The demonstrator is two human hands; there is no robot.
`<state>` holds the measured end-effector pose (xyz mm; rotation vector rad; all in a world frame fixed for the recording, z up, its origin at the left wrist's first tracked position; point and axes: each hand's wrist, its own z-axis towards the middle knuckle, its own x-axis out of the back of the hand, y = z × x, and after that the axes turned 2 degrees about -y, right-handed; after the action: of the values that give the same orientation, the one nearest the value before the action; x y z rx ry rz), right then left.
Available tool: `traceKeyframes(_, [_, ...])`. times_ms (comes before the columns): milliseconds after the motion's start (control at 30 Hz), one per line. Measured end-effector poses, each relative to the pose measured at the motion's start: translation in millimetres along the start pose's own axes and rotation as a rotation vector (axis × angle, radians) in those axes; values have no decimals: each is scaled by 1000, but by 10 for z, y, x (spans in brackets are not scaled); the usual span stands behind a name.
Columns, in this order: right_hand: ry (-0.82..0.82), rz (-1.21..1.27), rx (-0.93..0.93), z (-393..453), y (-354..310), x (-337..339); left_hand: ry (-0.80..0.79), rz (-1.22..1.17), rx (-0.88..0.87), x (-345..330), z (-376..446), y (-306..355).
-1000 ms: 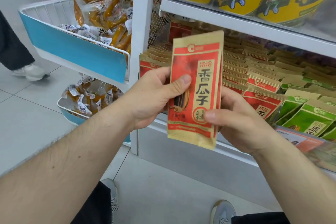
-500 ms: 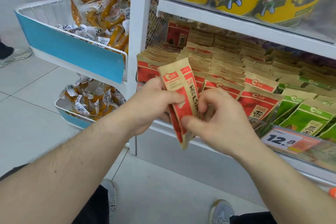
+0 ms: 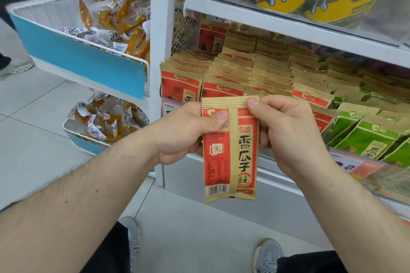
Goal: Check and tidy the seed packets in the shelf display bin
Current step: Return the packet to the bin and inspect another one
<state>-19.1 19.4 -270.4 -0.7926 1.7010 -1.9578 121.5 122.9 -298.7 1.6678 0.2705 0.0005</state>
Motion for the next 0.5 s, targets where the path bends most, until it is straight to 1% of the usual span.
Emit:
traceKeyframes(133, [10,30,-36,-13,-23,-24,-29,-3,-1,9,8,-1])
traceKeyframes(233, [44,122,-62,23,-3,-5,-92,45,30,60,4,-24])
traceKeyframes(300, [22,137,-69,62,11,22,-85,42,21,79,1,-33])
traceKeyframes(367, [-82,58,-68,60,-8,64,-26,-2,-15,83,12,-31])
traceKeyframes(433, [-239,-15,-104,46,-21,114,43,-85,-50,92,31,-9])
traceKeyframes(500, [-379,-67,-120,50,5,183,75,-174,-81,124,42,21])
